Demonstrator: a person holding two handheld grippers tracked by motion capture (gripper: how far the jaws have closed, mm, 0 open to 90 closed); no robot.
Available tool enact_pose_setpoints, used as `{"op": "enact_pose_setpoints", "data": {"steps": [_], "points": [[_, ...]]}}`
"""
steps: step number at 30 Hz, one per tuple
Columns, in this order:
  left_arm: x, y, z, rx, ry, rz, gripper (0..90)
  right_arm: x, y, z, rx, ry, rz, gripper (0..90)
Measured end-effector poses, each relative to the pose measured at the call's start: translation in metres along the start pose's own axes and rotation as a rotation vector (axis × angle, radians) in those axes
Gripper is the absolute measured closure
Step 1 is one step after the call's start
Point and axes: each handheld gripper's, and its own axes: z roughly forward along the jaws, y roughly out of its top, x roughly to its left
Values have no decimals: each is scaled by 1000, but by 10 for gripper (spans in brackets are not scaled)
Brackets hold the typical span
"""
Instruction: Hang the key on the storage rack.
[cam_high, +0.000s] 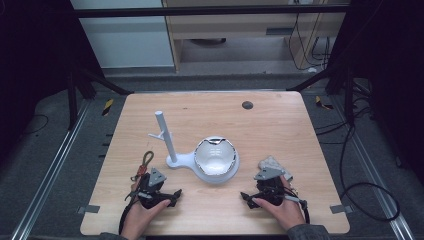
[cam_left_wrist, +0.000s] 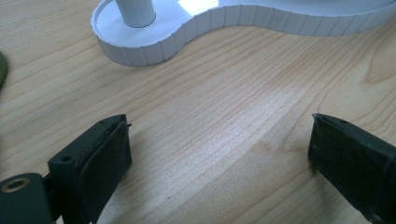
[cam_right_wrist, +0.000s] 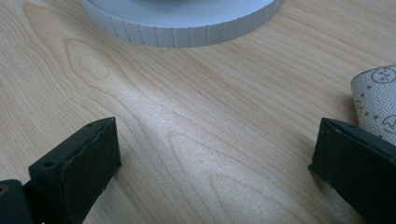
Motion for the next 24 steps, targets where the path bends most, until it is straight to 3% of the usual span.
{"op": "enact_pose_setpoints", "data": {"steps": [24], "points": [[0, 0, 0, 6, -5, 6, 35, 0, 0, 0, 1, -13, 15, 10]]}}
